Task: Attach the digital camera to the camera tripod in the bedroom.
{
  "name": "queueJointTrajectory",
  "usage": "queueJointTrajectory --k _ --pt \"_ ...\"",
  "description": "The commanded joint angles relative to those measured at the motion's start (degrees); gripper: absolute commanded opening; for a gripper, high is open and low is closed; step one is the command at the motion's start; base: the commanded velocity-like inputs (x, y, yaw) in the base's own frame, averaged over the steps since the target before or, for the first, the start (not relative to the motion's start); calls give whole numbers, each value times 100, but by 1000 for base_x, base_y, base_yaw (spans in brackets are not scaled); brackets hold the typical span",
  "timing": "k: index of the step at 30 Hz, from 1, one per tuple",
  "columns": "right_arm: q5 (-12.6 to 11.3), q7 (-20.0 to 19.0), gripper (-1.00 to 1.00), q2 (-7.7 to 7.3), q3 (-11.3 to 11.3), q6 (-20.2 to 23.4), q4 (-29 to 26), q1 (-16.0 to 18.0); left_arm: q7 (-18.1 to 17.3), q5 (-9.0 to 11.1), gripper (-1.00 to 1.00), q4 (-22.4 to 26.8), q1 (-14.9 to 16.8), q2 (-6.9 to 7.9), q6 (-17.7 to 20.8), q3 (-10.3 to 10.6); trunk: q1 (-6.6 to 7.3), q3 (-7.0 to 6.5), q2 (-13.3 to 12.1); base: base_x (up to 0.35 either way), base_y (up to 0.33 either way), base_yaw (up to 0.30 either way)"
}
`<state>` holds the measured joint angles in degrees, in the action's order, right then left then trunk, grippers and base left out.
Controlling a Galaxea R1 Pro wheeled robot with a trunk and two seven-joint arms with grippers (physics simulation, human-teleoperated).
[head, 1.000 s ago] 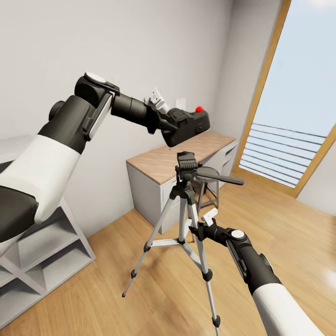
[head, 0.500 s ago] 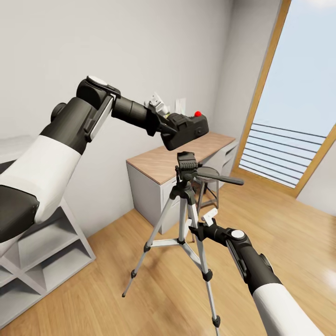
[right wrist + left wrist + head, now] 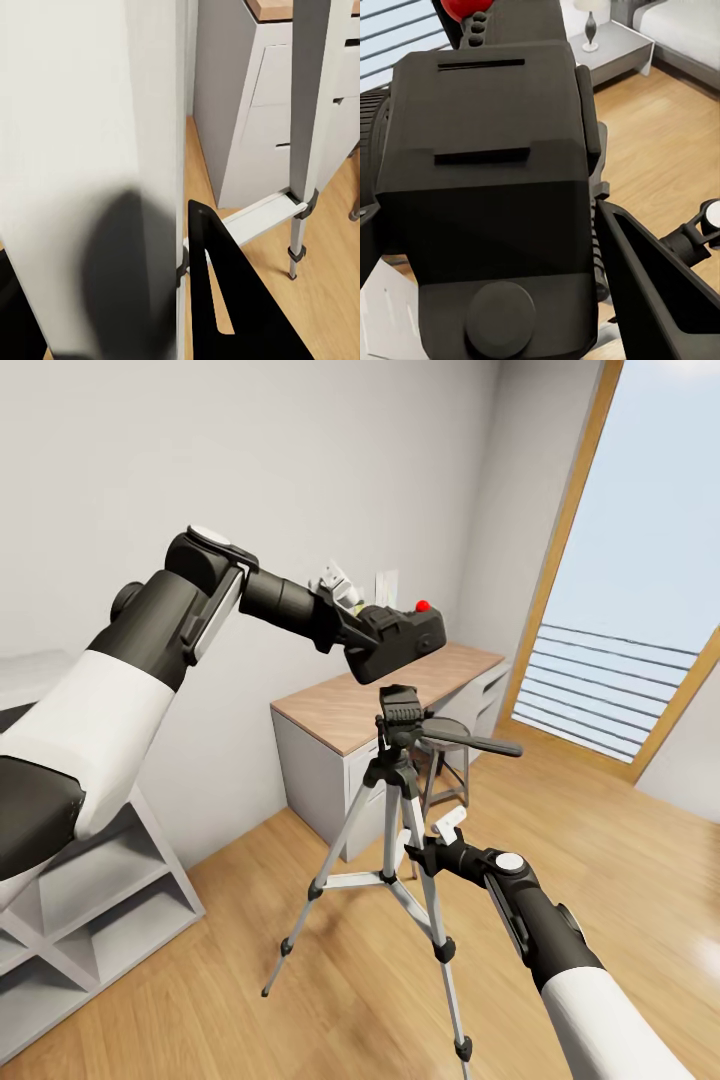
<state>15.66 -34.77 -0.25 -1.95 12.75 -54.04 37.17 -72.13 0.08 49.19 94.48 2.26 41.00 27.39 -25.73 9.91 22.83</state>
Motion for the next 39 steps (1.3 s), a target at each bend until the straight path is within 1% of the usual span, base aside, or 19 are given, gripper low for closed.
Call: queueJointTrajectory --k 1,13,20,22,23,25,26,29,33,39 --pt "504 -3 -100 -1 -8 9 377 1 -21 0 -100 -5 9 3 35 10 -5 14 9 0 0 0" --pt "498 -3 -100 -1 -8 9 377 1 -21 -7 -100 -201 9 11 -74 20 -5 14 9 0 0 0" --pt "501 -3 -100 -1 -8 9 377 1 -19 -14 -100 -463 9 8 -91 23 -5 14 9 0 0 0" --pt "502 -3 -100 -1 -8 9 377 1 -12 -15 -100 -551 9 -12 -116 26 -5 14 9 0 0 0" --pt "503 -3 -100 -1 -8 9 377 1 -10 -14 -100 -584 9 -23 -146 27 -5 14 9 0 0 0" --pt "506 -3 -100 -1 -8 9 377 1 -7 -6 -100 -700 9 -58 -330 25 -5 14 9 0 0 0" --pt "506 -3 -100 -1 -8 9 377 1 -6 0 -100 -794 9 -79 -496 24 -5 14 9 0 0 0" --pt "501 -3 -100 -1 -8 9 377 1 -7 3 -100 -1090 9 -149 -828 25 -5 14 9 0 0 0" --pt "493 -3 -100 -1 -8 9 377 1 -10 14 -100 -1326 9 -218 -973 22 -5 14 9 0 0 0" --pt "491 -3 -100 -1 -8 9 377 0 -16 32 -100 -1351 9 -242 -1021 6 -5 14 9 0 0 0"
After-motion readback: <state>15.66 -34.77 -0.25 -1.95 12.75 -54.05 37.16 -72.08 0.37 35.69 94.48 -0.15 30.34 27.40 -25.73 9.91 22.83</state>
